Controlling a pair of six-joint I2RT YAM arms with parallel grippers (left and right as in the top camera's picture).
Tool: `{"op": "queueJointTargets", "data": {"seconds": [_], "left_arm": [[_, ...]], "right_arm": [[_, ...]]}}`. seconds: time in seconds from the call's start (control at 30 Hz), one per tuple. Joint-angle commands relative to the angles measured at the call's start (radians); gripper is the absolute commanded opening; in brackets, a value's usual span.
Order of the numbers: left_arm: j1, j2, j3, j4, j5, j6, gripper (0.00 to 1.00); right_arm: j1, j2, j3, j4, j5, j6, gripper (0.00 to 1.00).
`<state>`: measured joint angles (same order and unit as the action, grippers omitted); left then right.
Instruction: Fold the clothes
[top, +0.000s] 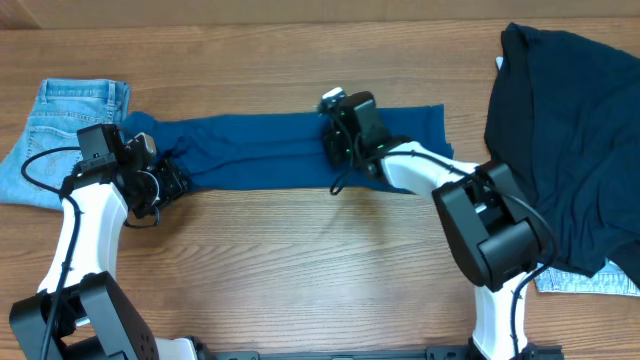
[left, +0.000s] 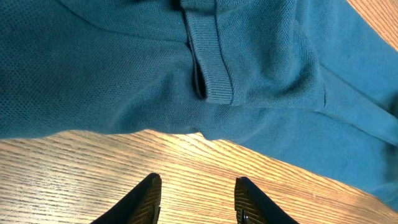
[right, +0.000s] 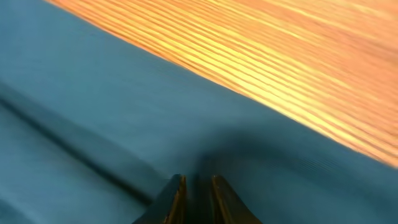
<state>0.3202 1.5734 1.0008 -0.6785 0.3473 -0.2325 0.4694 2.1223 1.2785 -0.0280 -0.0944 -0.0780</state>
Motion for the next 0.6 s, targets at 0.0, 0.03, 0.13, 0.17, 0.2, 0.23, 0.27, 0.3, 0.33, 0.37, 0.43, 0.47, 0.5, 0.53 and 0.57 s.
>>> {"op": "queueJointTargets", "data": {"seconds": [0.0, 0.03, 0.13, 0.17, 0.2, 0.23, 0.27, 0.3, 0.33, 0.37, 0.43, 0.47, 0.5, 0.53, 0.57], "left_arm": [[-0.007, 0.009, -0.011, 0.002, -0.004, 0.023, 0.42], [-0.007, 0.009, -0.011, 0.003, -0.012, 0.024, 0.42], [-0.007, 0.009, -0.011, 0.002, -0.018, 0.026, 0.42], [-0.007, 0.009, -0.011, 0.002, -0.018, 0.027, 0.42], [-0.007, 0.009, -0.011, 0.002, -0.018, 0.027, 0.42], [-0.007, 0.009, -0.011, 0.002, -0.018, 0.027, 0.42], [-0.007, 0.009, -0.011, 0.003, -0.018, 0.027, 0.42], [-0.007, 0.009, -0.011, 0.003, -0.018, 0.027, 0.42], [-0.007, 0.009, -0.011, 0.003, -0.018, 0.032, 0.42], [-0.007, 0.009, -0.011, 0.002, -0.018, 0.035, 0.42], [-0.007, 0.009, -0.011, 0.002, -0.018, 0.039, 0.42], [-0.007, 0.009, -0.011, 0.000, -0.018, 0.039, 0.42], [-0.007, 0.009, -0.011, -0.002, -0.018, 0.039, 0.42], [-0.007, 0.009, -0.011, -0.002, -0.018, 0.043, 0.42], [-0.007, 0.009, -0.011, -0.002, -0.018, 0.046, 0.42]], "right_arm": [[-0.024, -0.040, 0.027, -0.067, 0.015, 0.024, 0.24], [-0.026, -0.079, 0.035, -0.100, 0.015, 0.022, 0.27], [-0.026, -0.185, 0.038, -0.152, 0.008, 0.018, 0.29], [-0.020, -0.225, 0.038, -0.190, -0.032, 0.018, 0.29], [-0.017, -0.236, 0.038, -0.213, -0.058, 0.019, 0.29], [-0.011, -0.237, 0.038, -0.245, -0.088, 0.019, 0.29], [-0.003, -0.234, 0.037, -0.279, -0.103, 0.019, 0.29], [0.007, -0.221, 0.035, -0.318, -0.106, 0.019, 0.29], [0.013, -0.209, 0.034, -0.332, -0.106, 0.019, 0.29], [0.021, -0.189, 0.034, -0.343, -0.106, 0.019, 0.29], [0.034, -0.142, 0.032, -0.344, -0.106, 0.019, 0.29], [0.037, -0.114, 0.032, -0.341, -0.106, 0.019, 0.29], [0.037, -0.074, 0.032, -0.335, -0.106, 0.019, 0.28], [0.037, -0.055, 0.032, -0.333, -0.106, 0.019, 0.29], [0.037, -0.028, 0.032, -0.328, -0.105, 0.019, 0.28]]}}
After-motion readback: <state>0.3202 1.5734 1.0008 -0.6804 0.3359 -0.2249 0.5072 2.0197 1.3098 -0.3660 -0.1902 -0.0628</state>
